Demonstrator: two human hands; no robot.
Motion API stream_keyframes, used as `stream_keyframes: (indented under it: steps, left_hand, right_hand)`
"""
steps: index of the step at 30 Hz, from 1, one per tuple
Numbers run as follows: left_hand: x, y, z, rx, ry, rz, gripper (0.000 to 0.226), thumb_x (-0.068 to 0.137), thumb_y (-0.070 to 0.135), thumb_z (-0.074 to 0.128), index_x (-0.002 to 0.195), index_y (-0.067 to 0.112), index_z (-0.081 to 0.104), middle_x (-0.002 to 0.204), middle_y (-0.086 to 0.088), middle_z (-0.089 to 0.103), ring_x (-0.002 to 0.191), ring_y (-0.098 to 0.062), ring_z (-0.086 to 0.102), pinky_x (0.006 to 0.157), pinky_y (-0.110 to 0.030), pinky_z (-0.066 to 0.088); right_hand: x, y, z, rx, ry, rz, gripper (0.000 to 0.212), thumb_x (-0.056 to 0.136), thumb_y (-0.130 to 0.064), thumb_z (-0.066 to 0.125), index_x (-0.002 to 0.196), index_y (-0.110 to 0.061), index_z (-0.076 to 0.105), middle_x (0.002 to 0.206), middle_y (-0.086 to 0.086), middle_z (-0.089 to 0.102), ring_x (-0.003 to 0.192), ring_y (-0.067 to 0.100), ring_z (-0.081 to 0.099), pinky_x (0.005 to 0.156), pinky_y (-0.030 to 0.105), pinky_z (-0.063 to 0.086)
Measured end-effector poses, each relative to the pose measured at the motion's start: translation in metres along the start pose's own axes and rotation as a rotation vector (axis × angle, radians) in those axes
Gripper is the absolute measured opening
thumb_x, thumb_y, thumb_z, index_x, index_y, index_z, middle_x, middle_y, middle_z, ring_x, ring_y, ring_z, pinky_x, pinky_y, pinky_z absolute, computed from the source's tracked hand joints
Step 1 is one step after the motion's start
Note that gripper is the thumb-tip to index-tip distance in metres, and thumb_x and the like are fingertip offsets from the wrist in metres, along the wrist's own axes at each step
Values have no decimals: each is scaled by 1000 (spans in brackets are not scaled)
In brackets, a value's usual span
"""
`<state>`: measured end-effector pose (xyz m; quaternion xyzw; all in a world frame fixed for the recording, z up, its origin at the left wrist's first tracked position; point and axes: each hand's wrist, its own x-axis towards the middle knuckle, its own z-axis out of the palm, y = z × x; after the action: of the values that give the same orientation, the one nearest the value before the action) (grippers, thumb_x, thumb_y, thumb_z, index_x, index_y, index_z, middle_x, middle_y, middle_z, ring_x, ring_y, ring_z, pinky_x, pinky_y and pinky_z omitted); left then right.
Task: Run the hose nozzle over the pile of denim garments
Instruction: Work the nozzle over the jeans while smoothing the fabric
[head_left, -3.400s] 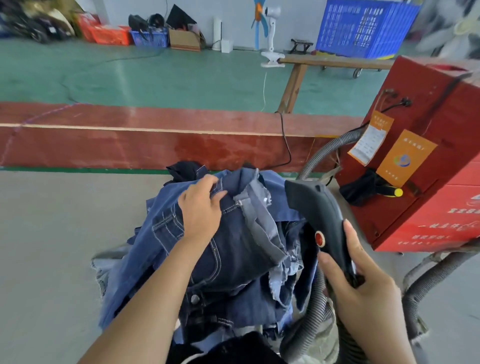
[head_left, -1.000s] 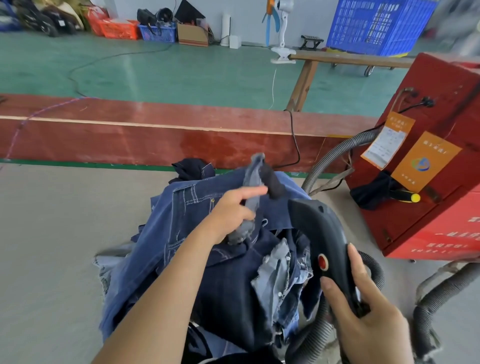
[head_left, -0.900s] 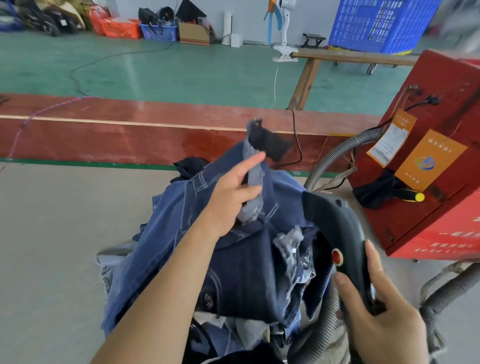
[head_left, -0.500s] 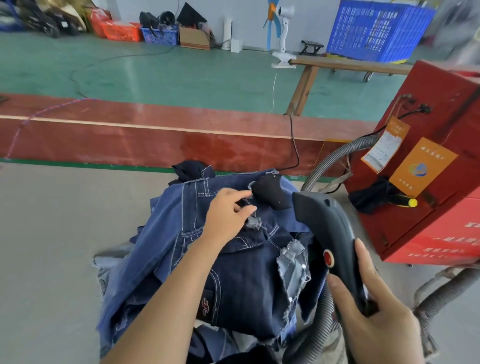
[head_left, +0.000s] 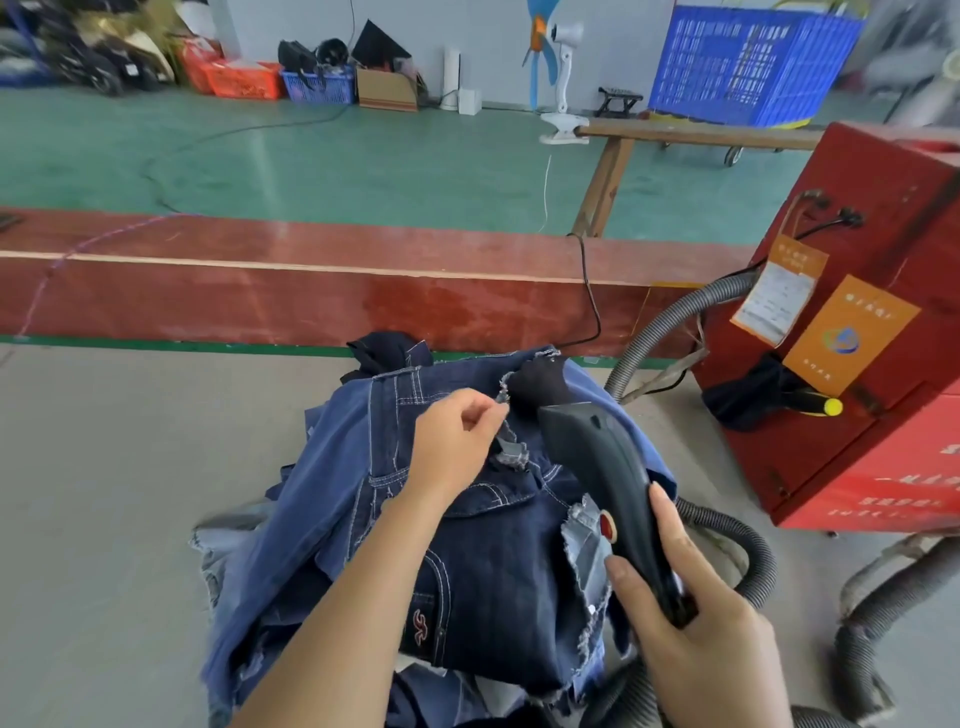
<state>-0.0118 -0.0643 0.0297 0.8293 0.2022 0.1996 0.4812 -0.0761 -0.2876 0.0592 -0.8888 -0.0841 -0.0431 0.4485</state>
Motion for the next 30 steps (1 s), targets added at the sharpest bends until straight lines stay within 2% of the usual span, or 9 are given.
stream_keyframes:
  steps: [6, 7, 10, 15, 19, 22, 26, 28, 30]
  left_hand:
    - [3, -17, 23, 167, -156, -57, 13, 83, 22, 73, 76, 20, 63, 81, 2, 64, 78, -15, 58, 76, -28, 49]
    - [4, -19, 23, 201, -162, -59, 9, 83, 23, 74, 86, 20, 66, 90, 1, 60, 89, -18, 57, 81, -29, 47]
    - [7, -22, 27, 488, -311, -11, 48, 89, 33, 66, 135, 33, 52, 127, 2, 42, 119, -22, 36, 98, -38, 35]
    - [14, -28, 37, 731, -487, 53, 62, 92, 46, 56, 147, 44, 28, 153, 10, 16, 132, -26, 19, 105, -47, 26]
    - [23, -26, 37, 720, -539, 15, 73, 86, 56, 61, 148, 48, 23, 153, 10, 14, 136, -27, 16, 108, -47, 22]
    - [23, -30, 21, 444, -585, -32, 70, 82, 50, 69, 143, 51, 33, 153, 11, 23, 139, -24, 17, 112, -44, 21]
    - [13, -32, 1, -26, -317, 24, 30, 82, 26, 76, 108, 40, 69, 126, 13, 54, 127, -13, 47, 106, -33, 35]
    - [12, -30, 2, 181, -152, 72, 21, 82, 35, 74, 103, 36, 73, 128, 13, 55, 128, -13, 43, 108, -42, 32]
    - [8, -31, 8, 495, -253, 77, 43, 83, 48, 69, 125, 41, 61, 147, 11, 39, 139, -17, 24, 110, -47, 21]
  right_hand:
    - [2, 7, -2, -16, -43, 3, 69, 73, -32, 79, 112, -71, 39, 73, -16, 68, 68, -12, 58, 62, -3, 39]
    - [2, 8, -1, -18, -49, 10, 69, 73, -31, 79, 113, -71, 39, 77, -17, 68, 69, -13, 57, 62, -4, 37]
    - [0, 10, 1, -35, -56, 21, 72, 73, -30, 80, 118, -68, 37, 93, -14, 69, 63, -4, 59, 63, -5, 36]
    - [-1, 20, 4, -35, -65, 43, 76, 73, -28, 80, 122, -64, 35, 94, -16, 69, 70, -17, 57, 63, -5, 36]
    - [2, 24, 1, -22, -109, 90, 68, 77, -32, 77, 114, -70, 35, 81, -31, 61, 64, -27, 50, 62, -2, 38]
    - [5, 21, -2, -16, -100, 100, 68, 78, -32, 77, 113, -71, 33, 81, -34, 56, 65, -30, 46, 62, -4, 37]
    - [7, 13, -7, -25, -97, 119, 68, 78, -37, 74, 107, -78, 28, 76, -29, 62, 62, -18, 51, 60, 4, 39]
    - [5, 7, -10, -24, -100, 109, 68, 78, -39, 73, 106, -80, 27, 79, -31, 61, 63, -18, 51, 62, 6, 38]
    - [3, 5, -12, -32, -103, 85, 68, 77, -38, 74, 107, -79, 28, 79, -30, 61, 63, -21, 51, 63, 2, 39]
